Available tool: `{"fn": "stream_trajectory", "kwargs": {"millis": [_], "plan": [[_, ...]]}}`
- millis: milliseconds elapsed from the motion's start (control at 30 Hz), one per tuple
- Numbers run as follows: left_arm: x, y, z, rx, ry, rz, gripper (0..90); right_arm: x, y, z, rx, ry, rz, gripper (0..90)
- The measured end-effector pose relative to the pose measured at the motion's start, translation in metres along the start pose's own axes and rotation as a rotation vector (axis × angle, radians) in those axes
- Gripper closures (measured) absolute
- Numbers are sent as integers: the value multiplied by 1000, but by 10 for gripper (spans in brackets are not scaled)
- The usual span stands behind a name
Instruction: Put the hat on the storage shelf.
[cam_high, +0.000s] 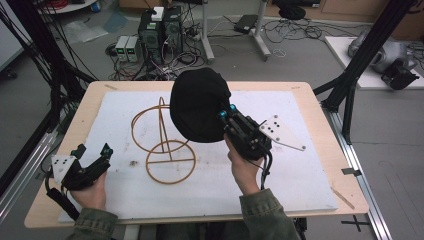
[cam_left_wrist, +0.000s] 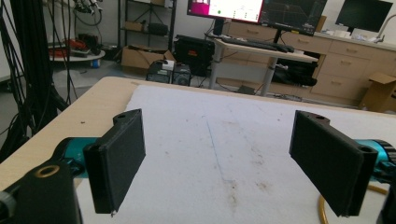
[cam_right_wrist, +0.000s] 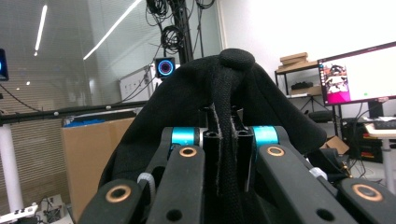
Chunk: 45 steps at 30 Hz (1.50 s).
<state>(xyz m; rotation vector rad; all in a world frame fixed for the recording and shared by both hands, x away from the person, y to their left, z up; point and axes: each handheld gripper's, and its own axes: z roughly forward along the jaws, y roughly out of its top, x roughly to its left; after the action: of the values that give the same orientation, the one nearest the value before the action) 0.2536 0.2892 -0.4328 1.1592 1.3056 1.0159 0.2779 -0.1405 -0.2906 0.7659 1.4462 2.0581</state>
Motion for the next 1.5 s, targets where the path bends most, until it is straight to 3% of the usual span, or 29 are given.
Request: {"fn": "stream_trajectory", "kwargs": {"millis": [233, 733, 1500], "plan": [[1, 1, -1, -1, -1, 6, 185, 14, -2, 23, 3, 49, 26, 870], [10, 1, -5, -4, 18, -23, 185, 43, -10, 62, 48, 113, 11, 870], [11, 1, -6, 1, 17, -23, 186, 46, -14, 81, 240, 130, 10, 870]]}}
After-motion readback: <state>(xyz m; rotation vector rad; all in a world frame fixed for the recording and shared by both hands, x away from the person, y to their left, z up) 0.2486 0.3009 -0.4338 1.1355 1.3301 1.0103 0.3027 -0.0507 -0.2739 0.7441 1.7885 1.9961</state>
